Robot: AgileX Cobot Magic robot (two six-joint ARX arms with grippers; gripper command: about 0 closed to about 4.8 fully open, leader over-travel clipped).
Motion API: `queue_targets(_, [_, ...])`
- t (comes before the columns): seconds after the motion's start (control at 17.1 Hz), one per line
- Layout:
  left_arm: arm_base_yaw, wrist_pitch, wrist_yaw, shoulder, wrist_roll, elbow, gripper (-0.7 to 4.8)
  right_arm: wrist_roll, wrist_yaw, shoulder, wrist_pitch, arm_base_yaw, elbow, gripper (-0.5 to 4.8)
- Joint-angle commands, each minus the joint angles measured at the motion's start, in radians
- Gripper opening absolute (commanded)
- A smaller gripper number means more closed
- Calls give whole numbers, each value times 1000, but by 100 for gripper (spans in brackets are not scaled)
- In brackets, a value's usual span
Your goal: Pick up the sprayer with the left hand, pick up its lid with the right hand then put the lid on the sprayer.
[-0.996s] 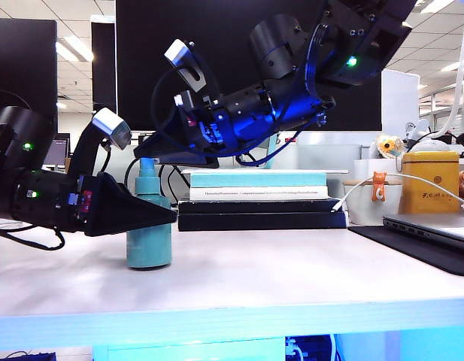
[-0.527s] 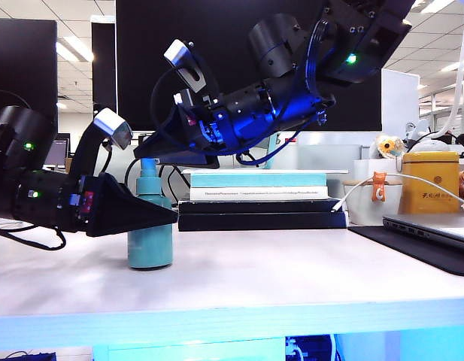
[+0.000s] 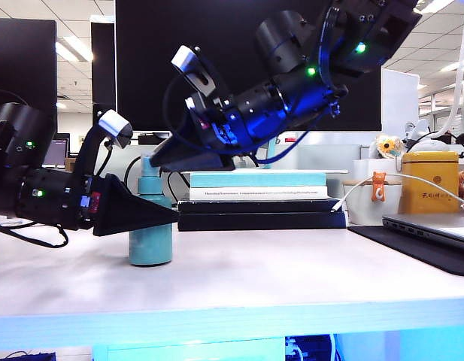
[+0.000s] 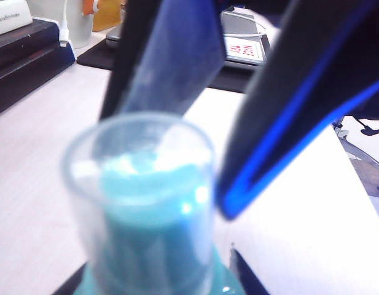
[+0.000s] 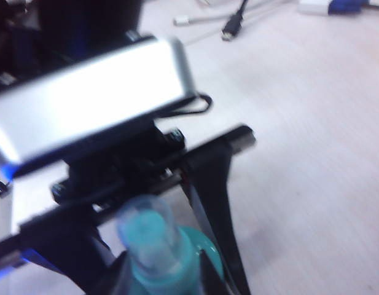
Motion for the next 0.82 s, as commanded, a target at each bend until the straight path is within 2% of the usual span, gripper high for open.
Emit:
queue_targets(0.06, [0, -42, -19, 6, -11, -3, 237, -6, 0, -3, 6, 0, 2, 311])
queue_targets(0.12, [0, -42, -21, 6, -10, -3, 252, -6, 3, -3, 6, -2, 2, 399])
queue_targets(0.18, [0, -41, -22, 6, -10, -3, 307, -6, 1, -7, 2, -9, 2, 423])
queue_targets(0.23, [0, -41, -28, 6, -11, -2, 416, -6, 1, -17, -2, -21, 2, 424])
queue_targets(0.29, [0, -41, -29, 6, -14, -2, 479, -6, 1, -32, -6, -35, 2, 423])
queue_targets(0.41, [0, -19, -33, 5, -52, -1, 479, -6, 1, -61, -15, -56, 2, 423])
queue_targets(0.53, [0, 32, -20, -9, -127, -1, 479, -6, 1, -105, -59, -92, 2, 423])
queue_targets(0.64, [1, -19, 5, -62, -124, -1, 479, -6, 0, -140, -121, -136, 2, 423])
queue_targets(0.76, [1, -142, -3, -130, -53, -1, 479, -6, -5, -167, -142, -167, 2, 424])
queue_targets(0.82, [1, -277, -40, -188, 30, -1, 479, -6, -7, -187, -150, -185, 2, 424])
